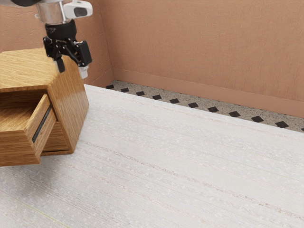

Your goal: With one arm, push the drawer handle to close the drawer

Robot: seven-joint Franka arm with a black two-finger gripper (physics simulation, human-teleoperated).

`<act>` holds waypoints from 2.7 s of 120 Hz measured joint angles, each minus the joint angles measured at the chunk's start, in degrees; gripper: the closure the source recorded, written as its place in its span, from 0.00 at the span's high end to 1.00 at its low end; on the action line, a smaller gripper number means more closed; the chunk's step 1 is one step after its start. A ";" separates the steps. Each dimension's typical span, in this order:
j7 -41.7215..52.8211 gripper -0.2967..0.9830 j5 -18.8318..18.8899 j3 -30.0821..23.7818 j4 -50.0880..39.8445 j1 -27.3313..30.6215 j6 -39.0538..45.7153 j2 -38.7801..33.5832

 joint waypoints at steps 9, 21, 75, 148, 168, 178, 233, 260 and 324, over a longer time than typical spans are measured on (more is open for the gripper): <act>0.30 0.77 0.11 0.29 -0.15 -0.03 1.98 -0.02; 0.38 0.77 0.35 0.56 -0.16 0.07 3.20 0.16; -7.23 0.29 2.80 5.29 -31.97 3.21 2.72 -26.60; -14.16 0.16 12.75 18.75 -47.01 8.22 4.62 -32.90; -14.94 0.16 14.26 19.76 -46.68 8.09 7.92 -29.44; -15.08 0.16 15.08 20.43 -46.22 8.06 9.49 -28.34; -14.20 0.15 16.33 20.70 -36.10 7.45 14.33 -16.49; -12.51 0.15 14.94 21.20 -32.29 7.46 16.27 -10.78; -5.84 0.15 11.45 23.53 -22.86 7.51 19.34 1.09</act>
